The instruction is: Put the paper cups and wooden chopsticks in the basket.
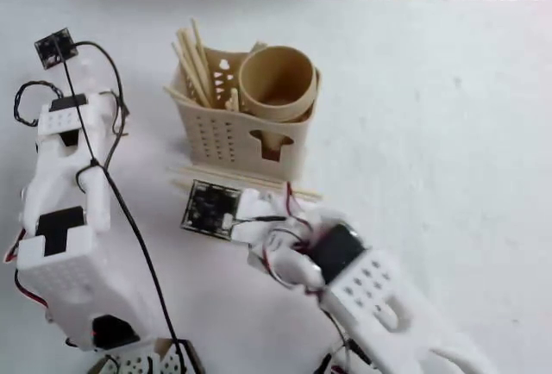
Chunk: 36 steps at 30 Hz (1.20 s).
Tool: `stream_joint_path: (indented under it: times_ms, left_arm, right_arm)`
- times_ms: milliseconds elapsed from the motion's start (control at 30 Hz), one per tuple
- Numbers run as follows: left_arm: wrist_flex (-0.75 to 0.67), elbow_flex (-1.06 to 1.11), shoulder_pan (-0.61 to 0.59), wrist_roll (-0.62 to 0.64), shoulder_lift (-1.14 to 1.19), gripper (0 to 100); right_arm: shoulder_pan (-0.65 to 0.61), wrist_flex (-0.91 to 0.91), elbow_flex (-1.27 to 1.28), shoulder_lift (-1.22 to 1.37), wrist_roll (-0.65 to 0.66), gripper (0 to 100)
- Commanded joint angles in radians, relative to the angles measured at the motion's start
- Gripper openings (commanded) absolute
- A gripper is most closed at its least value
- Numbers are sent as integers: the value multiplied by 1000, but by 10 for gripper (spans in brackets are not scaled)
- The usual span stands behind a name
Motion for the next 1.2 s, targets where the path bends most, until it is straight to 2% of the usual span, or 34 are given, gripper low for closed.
stream_joint_path:
  times_ms: [0,133,233,367,433,700,833,967,1167]
  left_arm:
    - [-18,-5,-7,0,-8,121]
    - [-18,-5,-7,0,-8,121]
    - [-18,-5,-7,0,-8,121]
    - [-15,-5,-7,0,-8,121]
    - [-15,-5,-7,0,-8,121]
    - [-18,-5,-7,0,-8,121]
    - [-18,-5,-7,0,-7,121]
    - [-18,-5,-7,0,-7,121]
    - [-18,-5,-7,0,-7,121]
  right_arm:
    - [13,16,-250,-54,-87,15]
    - [13,-87,-534,58,-199,16]
    - [13,-291,-661,203,-247,17]
    - [13,-610,-763,407,-245,18]
    - [13,-704,-813,492,-245,18]
    - [13,-762,-914,702,-247,18]
    - [15,-759,-913,717,-247,22]
    - [15,-754,-913,714,-247,81]
    - [24,-753,-913,716,-245,74]
